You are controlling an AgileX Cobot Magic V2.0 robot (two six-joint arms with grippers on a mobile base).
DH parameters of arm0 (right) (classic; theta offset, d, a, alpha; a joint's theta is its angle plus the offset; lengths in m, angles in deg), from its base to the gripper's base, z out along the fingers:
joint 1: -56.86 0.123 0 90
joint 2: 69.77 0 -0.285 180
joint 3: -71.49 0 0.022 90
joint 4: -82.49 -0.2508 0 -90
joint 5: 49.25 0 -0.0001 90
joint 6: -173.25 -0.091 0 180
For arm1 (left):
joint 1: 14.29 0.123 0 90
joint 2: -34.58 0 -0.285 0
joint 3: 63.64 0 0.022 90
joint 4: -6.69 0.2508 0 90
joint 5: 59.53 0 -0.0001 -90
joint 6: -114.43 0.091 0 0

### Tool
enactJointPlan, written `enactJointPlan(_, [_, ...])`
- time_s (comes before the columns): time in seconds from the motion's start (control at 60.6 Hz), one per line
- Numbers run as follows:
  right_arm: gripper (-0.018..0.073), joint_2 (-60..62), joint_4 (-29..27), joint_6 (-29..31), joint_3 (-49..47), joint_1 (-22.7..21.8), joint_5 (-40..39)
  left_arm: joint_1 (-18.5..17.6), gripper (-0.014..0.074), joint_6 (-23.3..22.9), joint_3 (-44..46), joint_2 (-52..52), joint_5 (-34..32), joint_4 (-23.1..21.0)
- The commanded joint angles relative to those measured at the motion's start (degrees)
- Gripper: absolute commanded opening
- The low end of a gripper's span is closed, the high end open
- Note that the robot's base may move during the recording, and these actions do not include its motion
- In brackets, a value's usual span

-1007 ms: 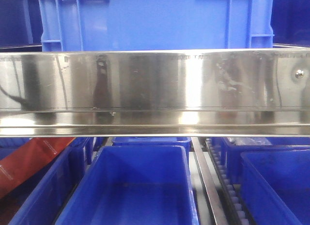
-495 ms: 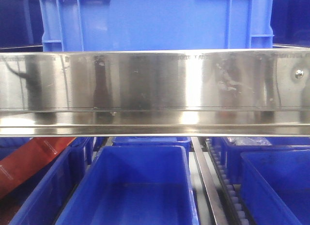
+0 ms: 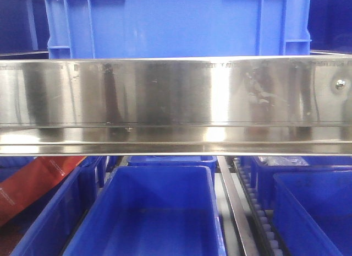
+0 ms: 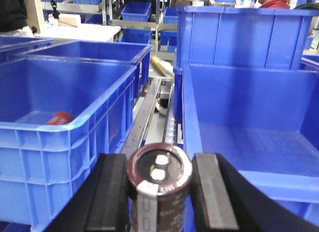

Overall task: Place cylindrical capacitor in blue bin on shelf
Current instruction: 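Lower the right gripper into the same blue bin and release the capacitor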

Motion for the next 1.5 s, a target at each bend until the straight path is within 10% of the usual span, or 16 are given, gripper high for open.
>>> enactJointPlan(0.0, [-0.0132,-1.95,-0.66,0.17,-0.33,-0.07,-2.75,-0.09,-0.0111,-2.54,-5.14,5.87,-1.74,0.38])
enactJointPlan(0.71, [-0.0130,-43.77,-2.04,6.80,-38.75,21.37,3.60,-0.09,-0.0111,-3.65,-20.12,22.02,-6.47,0.67])
enactJointPlan(1.189, [-0.0120,-66.33,-2.15,6.80,-45.06,22.65,6.29,-0.09,-0.0111,-3.65,-20.12,22.02,-6.47,0.67])
enactJointPlan(1.486, [0.0487,-67.22,-2.15,6.80,-45.06,22.65,6.99,-0.09,-0.0111,-3.65,-20.12,22.02,-5.99,0.67])
